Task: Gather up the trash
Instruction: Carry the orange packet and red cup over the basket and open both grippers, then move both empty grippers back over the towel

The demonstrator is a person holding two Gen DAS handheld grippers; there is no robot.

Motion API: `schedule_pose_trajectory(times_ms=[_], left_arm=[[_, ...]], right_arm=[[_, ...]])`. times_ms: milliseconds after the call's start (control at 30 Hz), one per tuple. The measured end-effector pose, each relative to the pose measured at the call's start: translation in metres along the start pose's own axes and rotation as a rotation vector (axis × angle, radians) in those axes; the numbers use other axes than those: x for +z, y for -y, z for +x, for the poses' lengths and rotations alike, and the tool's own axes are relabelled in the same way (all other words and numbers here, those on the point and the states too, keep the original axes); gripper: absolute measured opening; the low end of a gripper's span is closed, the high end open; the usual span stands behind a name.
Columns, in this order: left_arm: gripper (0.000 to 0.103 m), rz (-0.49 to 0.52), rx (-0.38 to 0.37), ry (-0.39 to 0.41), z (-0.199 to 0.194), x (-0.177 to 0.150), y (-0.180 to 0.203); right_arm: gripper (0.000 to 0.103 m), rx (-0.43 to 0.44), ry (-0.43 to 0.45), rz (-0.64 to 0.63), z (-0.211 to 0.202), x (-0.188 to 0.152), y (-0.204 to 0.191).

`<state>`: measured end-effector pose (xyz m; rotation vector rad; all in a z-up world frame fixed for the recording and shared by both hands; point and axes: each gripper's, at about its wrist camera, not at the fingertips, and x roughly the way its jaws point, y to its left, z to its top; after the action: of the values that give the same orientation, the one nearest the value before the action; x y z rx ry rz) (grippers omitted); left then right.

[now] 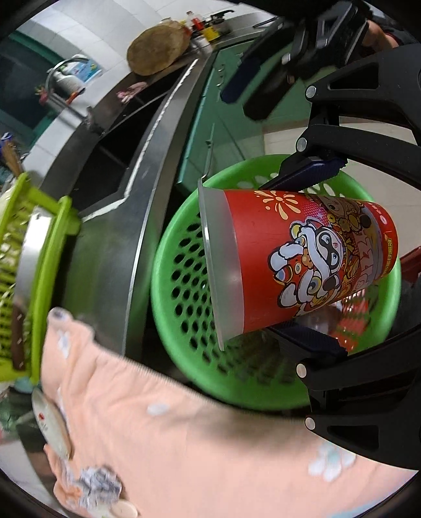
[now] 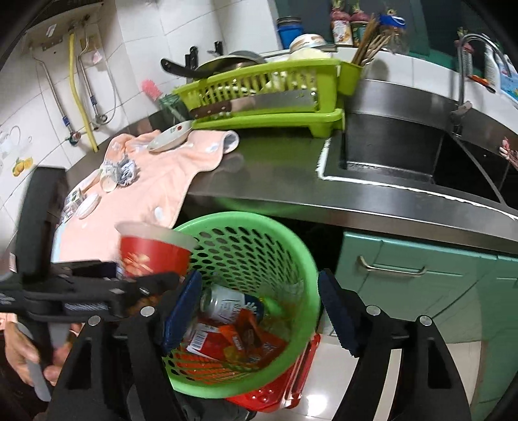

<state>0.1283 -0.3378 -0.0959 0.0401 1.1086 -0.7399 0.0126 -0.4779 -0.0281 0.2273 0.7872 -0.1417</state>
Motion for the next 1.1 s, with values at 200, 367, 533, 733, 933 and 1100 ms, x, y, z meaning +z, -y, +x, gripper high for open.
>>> schedule_pose_trajectory(times_ms=[200,367,533,733,933,1100], left_arm=[[0.075,0.022,-0.042,-0.048,0.023,-0.002,0.019],[0.077,0.04,-0.045,-0.062,0.028,-0.006,0.028],[0.078,0.039,-0.061,-0.052,0.019,-0.007,0.024],[0.079,0.055,-0.067,-0.048,0.012,-0.009,0.026],[0.079,0.054,-0.047,-0.021,-0.005,-0.011,0.015],[0.079,0.03,-0.015,0.02,-0.029,-0.01,-0.008]], right_arm=[[0.072,-0.009,0.018,0.017,-0.012,-0.002,0.014],[0.072,-0.01,0.031,0.02,-0.019,-0.002,0.016],[0.072,-0.008,0.046,0.015,-0.023,0.001,0.011],[0.075,-0.01,0.057,0.001,-0.027,0.003,0.004],[0.075,0.0,0.052,-0.006,-0.025,0.005,-0.002],[0.075,0.023,0.043,-0.024,-0.019,0.008,-0.015]])
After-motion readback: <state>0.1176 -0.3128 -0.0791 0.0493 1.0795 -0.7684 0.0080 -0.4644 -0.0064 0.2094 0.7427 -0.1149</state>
